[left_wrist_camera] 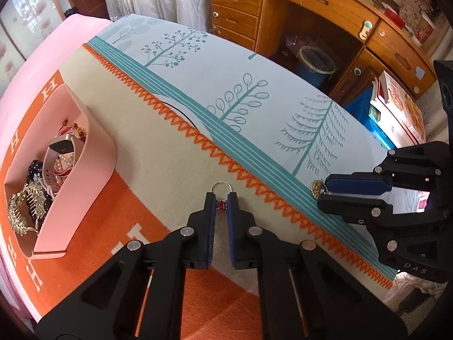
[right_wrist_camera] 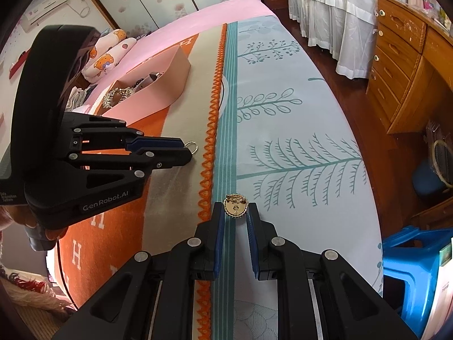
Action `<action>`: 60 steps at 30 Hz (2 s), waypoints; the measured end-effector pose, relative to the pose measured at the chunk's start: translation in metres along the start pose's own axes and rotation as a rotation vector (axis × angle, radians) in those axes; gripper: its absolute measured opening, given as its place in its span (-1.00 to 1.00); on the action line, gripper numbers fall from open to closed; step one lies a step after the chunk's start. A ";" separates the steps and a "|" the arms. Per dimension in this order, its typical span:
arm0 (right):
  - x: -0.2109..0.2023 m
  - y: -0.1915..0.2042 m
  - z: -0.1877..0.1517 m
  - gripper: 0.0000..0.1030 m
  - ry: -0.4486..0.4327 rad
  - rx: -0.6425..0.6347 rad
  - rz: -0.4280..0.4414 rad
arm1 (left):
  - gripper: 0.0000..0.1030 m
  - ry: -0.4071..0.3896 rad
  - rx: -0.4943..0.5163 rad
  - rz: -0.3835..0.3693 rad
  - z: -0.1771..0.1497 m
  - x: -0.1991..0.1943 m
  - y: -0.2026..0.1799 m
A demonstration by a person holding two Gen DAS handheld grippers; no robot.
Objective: Organize jewelry
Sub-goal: 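Grasp the red-stone ring with the left tool while the right tool holds the gold pendant, then carry the ring and pendant into the pink box and open both tools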
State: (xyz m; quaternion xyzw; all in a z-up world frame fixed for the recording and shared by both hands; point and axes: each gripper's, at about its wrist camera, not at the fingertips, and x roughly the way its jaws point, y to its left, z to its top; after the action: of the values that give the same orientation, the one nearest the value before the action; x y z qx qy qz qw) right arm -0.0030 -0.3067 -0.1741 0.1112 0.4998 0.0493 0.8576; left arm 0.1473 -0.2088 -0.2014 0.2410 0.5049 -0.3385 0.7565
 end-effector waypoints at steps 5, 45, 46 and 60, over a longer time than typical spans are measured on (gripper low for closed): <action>-0.002 0.004 0.004 -0.70 -0.004 -0.012 0.011 | -0.89 -0.031 -0.071 0.003 -0.002 -0.010 0.008; 0.102 0.164 0.251 -0.70 -0.011 -0.410 0.094 | -0.78 -0.096 -0.640 0.261 0.028 -0.081 0.208; 0.105 0.165 0.251 -0.69 -0.006 -0.423 0.091 | -0.74 -0.087 -0.645 0.256 0.027 -0.080 0.209; 0.084 0.156 0.237 -0.51 -0.018 -0.407 0.080 | 0.05 -0.140 -0.691 0.214 -0.006 -0.113 0.203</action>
State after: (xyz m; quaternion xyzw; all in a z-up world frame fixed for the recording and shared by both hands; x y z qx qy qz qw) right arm 0.2491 -0.1722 -0.0951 -0.0441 0.4671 0.1822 0.8641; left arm 0.2677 -0.0408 -0.0940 -0.0010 0.5084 -0.0824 0.8571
